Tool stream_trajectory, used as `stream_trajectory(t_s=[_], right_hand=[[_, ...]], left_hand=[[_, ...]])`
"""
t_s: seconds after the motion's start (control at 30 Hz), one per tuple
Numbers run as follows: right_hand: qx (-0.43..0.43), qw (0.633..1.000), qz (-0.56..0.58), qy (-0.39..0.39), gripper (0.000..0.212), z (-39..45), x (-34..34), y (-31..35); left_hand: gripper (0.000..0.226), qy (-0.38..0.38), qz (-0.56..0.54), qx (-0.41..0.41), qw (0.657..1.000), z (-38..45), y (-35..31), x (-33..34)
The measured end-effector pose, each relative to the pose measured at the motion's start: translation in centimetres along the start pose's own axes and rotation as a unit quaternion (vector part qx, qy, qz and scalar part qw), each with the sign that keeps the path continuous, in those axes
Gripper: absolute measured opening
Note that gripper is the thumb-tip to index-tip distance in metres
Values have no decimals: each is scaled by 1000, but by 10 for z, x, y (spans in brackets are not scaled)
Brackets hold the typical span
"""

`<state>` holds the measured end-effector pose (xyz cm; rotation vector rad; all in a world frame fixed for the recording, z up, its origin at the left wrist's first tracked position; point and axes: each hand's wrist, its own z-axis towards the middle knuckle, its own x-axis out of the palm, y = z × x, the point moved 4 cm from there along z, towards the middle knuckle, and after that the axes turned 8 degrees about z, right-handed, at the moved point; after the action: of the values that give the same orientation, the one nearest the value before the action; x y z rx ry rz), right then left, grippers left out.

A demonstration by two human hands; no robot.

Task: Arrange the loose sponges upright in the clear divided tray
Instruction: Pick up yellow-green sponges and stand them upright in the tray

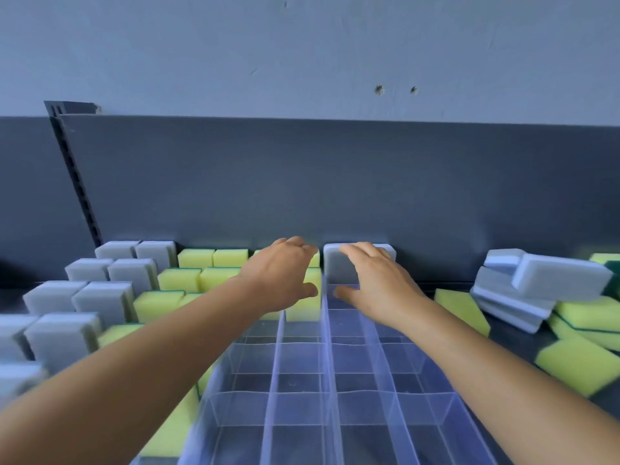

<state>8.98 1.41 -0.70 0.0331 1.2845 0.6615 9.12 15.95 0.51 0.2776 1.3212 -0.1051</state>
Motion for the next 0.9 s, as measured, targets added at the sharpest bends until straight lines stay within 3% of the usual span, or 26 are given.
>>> stream_trajectory(t_s=[0.47,0.67,0.9], right_hand=[[100,994,-43,3,67,-87,-72,-130],[171,982,-77,11,52,-128,-91,-184],[264,957,-105,58,44,-161,-92,-231]], left_hand=[[57,46,-31,93,994,35,-169,10],[61,90,-14,130,987,54,-227,32],[43,164,7,116,980,63,-257,59]])
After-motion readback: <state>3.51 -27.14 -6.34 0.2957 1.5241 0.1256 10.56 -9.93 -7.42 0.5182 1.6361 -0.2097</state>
